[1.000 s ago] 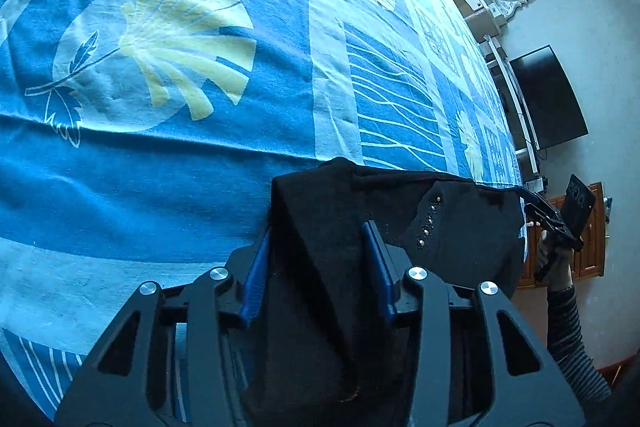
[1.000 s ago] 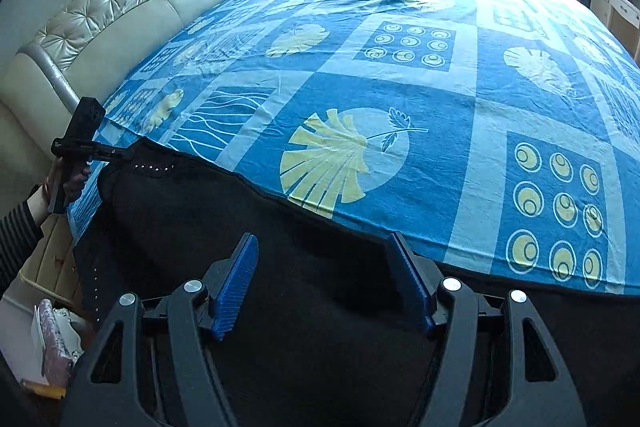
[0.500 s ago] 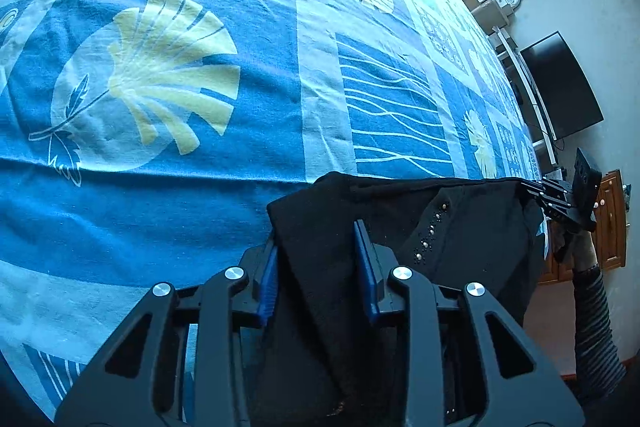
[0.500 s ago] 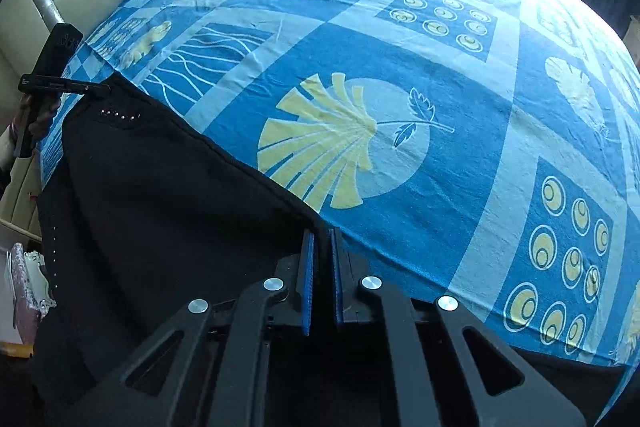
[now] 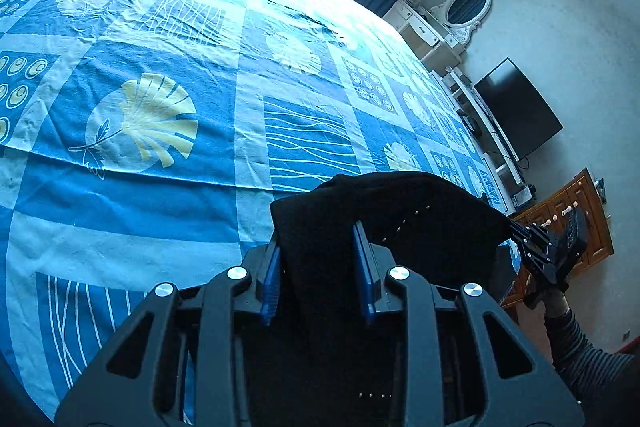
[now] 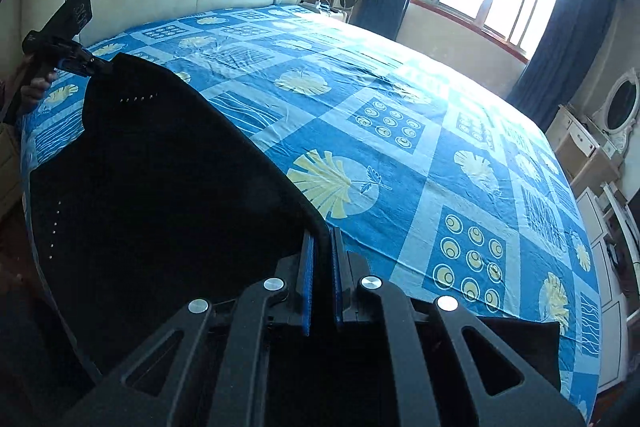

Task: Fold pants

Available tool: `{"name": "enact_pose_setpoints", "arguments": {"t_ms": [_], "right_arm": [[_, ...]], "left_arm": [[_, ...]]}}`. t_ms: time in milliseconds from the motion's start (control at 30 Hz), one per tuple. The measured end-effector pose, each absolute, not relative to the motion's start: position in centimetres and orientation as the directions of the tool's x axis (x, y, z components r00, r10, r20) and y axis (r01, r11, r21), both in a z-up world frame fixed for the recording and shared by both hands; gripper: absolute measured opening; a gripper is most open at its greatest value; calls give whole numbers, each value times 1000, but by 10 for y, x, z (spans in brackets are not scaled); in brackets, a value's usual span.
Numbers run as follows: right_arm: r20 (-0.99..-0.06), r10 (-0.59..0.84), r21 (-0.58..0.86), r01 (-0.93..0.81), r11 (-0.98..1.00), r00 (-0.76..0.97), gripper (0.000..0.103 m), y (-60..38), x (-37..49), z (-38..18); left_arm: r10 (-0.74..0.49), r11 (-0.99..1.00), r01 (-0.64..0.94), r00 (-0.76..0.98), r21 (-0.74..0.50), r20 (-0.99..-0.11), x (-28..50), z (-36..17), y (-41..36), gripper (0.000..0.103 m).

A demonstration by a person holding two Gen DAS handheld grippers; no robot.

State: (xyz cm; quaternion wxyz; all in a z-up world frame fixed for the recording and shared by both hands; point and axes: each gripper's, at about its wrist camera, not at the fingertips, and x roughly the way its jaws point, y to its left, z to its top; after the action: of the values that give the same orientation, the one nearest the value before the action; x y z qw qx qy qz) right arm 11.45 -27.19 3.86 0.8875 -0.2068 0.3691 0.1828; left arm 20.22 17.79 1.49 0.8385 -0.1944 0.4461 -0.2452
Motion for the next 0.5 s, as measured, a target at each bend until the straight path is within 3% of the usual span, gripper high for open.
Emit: {"name": "enact_pose_setpoints", "arguments": {"t_ms": [167,500], "right_arm": [[-712,152,-262,-460,849,686,8,-268,62,20],[-754,108,-268,-454,850,648,8,-262,13,-29]], "left_arm": [[-590,786,196,523,-587,-615,145,10,194,20],[-589,749,35,494,-662,-640,80,-44,199,20]]}}
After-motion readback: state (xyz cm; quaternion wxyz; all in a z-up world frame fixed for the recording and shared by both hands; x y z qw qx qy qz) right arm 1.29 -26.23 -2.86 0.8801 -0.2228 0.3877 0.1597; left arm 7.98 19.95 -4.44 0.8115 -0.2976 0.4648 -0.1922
